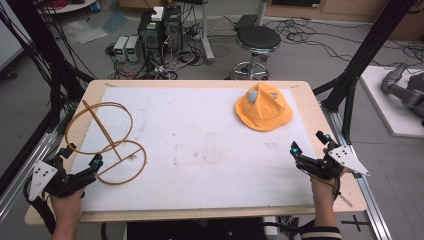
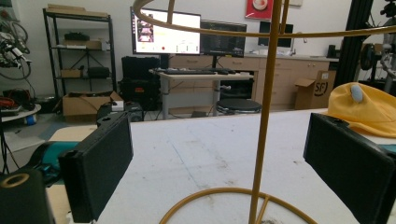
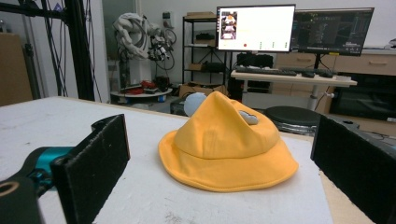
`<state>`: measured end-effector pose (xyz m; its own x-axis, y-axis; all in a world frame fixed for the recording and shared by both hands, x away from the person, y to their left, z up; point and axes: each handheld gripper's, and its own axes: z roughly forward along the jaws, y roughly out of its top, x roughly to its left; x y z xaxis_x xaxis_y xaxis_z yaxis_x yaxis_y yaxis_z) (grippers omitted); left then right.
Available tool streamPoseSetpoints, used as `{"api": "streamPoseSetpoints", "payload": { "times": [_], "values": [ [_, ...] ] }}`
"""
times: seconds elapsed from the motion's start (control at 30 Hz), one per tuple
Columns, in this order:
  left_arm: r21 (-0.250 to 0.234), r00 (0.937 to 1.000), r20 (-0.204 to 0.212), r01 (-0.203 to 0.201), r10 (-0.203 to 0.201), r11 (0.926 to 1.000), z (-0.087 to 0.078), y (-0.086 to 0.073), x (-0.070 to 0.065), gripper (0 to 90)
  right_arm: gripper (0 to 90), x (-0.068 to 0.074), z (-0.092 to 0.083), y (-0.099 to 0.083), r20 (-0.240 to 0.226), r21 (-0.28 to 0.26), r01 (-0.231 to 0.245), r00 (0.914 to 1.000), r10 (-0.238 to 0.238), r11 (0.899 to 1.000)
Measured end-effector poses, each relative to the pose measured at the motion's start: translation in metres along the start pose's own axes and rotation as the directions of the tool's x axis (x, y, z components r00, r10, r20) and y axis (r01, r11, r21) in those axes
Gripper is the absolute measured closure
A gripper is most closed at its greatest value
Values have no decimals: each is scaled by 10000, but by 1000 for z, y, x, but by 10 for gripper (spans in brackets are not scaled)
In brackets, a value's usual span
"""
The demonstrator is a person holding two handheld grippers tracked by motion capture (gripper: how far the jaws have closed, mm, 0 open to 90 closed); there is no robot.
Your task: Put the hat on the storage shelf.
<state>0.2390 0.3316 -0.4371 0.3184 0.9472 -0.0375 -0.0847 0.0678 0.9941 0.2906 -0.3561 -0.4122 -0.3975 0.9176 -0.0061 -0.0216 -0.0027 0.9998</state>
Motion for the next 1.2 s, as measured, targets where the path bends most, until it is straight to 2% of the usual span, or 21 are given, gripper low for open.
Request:
{"api": "streamPoseSetpoints", "payload": {
  "times": [0.3,0.53,0.77,0.87,0.93,1.2],
  "values": [
    [14,10000,-38,44,-44,10000,-3,0,1,86,39,-1,4,4,-321,-7,-587,9978,586,9983],
    [106,10000,4,35,-35,9999,-3,-1,0,86,40,0,7,10,-173,2,-148,9997,148,9999],
    [117,10000,12,31,-31,9999,-3,-1,-1,86,43,-1,15,18,-233,143,287,9993,-283,9995],
    [109,10000,19,38,-38,9999,-3,-1,-1,86,48,-5,23,24,-333,241,549,9980,-541,9982],
    [114,10000,10,41,-42,9999,-3,-1,-1,86,48,-6,25,26,-338,301,543,9980,-533,9981],
    [121,10000,73,51,-52,9999,-2,-1,-3,87,49,-13,51,41,-283,978,981,9950,-958,9904]
  ]
}}
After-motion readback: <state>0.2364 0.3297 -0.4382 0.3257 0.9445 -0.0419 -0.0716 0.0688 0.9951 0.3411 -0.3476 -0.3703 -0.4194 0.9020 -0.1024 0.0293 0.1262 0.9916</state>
